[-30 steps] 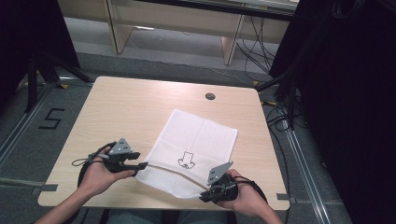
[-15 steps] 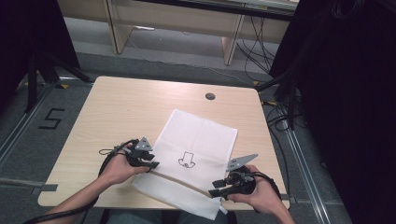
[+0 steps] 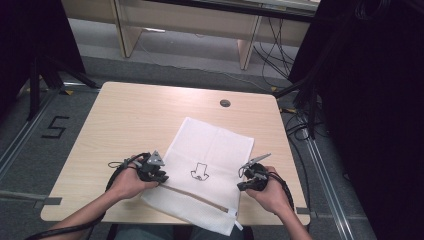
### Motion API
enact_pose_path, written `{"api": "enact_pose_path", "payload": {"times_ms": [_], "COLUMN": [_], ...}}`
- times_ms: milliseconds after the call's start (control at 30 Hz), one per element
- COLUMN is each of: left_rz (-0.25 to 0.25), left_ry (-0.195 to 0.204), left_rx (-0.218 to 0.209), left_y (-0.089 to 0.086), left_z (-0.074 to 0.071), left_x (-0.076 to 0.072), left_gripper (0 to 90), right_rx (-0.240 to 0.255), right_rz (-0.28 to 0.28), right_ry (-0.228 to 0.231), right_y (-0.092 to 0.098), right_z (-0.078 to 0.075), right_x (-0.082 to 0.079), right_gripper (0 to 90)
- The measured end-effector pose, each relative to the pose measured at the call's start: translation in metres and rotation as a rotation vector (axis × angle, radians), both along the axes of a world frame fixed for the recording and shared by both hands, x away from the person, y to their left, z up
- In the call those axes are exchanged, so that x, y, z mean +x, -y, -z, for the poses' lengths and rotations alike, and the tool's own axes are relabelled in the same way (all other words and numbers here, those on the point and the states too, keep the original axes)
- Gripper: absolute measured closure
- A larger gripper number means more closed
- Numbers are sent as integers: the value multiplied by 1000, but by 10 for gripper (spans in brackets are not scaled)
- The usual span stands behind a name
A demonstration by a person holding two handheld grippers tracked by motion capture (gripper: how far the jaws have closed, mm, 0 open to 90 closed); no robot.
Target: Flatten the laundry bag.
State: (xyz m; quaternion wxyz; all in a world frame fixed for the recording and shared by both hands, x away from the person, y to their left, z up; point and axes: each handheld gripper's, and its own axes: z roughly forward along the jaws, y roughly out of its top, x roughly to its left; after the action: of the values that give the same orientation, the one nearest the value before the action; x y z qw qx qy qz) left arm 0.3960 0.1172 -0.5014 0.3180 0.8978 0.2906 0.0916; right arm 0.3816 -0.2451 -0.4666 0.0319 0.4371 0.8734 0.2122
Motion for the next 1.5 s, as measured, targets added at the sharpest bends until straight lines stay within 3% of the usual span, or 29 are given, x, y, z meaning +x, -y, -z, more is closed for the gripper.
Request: {"api": "enact_pose_path", "payload": {"times_ms": [67, 100, 167, 200, 300, 333, 400, 533, 633, 900, 1000, 1100, 1267, 1333, 1367, 1500], "left_rz": [9, 9, -10, -4, -10, -15, -11, -11, -15, -35, -48, -57, -85, -72, -82, -81], "left_ry": [6, 6, -1, 13, 11, -9, -3, -3, -10, -38, -16, -37, -24, -22, -43, -11], "left_rx": [16, 16, 9, 19, 16, 19, 19, 27, 19, 41, 45, 41, 40, 43, 49, 42], "left_y": [0, 0, 1, 0, -1, -1, -1, -6, -12, -22, -28, -34, -41, -42, -43, -49], "left_z": [-1, -1, 0, 0, 0, -1, -1, -1, -1, -3, -2, -3, -2, -2, -3, -2], "left_x": [-1, -1, -4, -4, -7, -8, -9, -14, -18, -19, -18, -15, -16, -16, -16, -17], "left_gripper": [765, 767, 770, 771, 774, 775, 776, 776, 777, 777, 775, 774, 774, 773, 772, 757], "right_rx": [-29, -35, -57, -49, -57, -63, -57, -72, -74, -57, -53, -50, -44, -45, -47, -44], "right_rz": [21, -4, 17, 1, 3, 13, 16, 7, 25, 2, 8, 1, 0, -6, -11, -21], "right_ry": [3, 19, -1, 13, 26, 22, 12, 35, 32, 66, 70, 86, 102, 115, 117, 127], "right_y": [-4, -5, -9, -9, -12, -14, -17, -22, -28, -42, -49, -55, -64, -68, -70, -74], "right_z": [4, 7, 10, 12, 12, 12, 14, 14, 14, 16, 17, 18, 18, 19, 19, 20], "right_x": [7, 10, 12, 15, 19, 20, 21, 27, 31, 48, 52, 57, 62, 64, 65, 66], "right_gripper": [900, 900, 900, 900, 900, 900, 900, 900, 900, 900, 900, 900, 900, 900, 900, 900]}}
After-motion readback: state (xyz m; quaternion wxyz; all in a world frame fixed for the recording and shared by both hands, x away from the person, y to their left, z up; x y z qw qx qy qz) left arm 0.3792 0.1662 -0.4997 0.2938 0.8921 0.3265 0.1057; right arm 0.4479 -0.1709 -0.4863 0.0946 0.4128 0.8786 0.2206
